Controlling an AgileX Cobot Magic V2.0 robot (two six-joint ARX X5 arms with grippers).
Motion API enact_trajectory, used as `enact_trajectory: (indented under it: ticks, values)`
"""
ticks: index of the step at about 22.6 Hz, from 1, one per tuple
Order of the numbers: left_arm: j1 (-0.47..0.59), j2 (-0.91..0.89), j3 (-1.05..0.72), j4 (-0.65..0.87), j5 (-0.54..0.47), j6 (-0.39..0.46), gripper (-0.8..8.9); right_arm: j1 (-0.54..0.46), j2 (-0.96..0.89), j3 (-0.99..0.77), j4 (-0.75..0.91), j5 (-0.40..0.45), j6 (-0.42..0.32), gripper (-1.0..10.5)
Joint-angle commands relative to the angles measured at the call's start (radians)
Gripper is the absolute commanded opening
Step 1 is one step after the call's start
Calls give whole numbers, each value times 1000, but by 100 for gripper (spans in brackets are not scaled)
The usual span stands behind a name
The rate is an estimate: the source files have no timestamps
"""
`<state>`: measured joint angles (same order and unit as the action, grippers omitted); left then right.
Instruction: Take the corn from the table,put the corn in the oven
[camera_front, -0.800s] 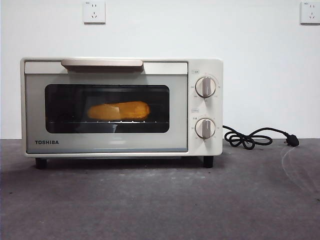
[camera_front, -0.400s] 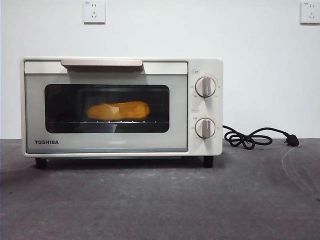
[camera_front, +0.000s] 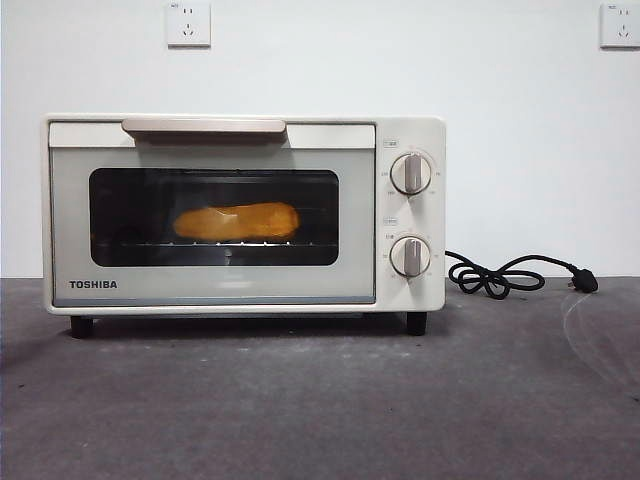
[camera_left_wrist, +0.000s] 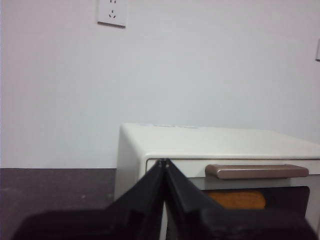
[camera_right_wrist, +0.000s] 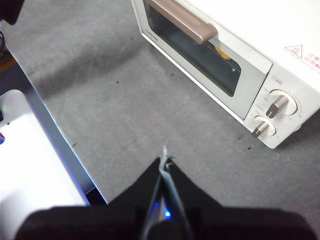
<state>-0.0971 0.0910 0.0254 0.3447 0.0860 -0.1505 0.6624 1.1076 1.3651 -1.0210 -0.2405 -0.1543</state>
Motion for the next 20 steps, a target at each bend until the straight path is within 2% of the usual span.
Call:
enact_trajectory:
  ticks: [1,7,18,20]
  values:
    - [5,-34,-16,-53,-9,3,-4,2,2,0,4,-2,-4,2]
    - [10,-85,-16,-180,-78,11,-4,2,2,0,4,-1,-4,2]
    - [20,-85,-16,-522,-87,31,-4,2,2,0,4,-1,-4,2]
    - [21,-85,-16,-516,-86,33,-3,2,2,0,4,-1,-4,2]
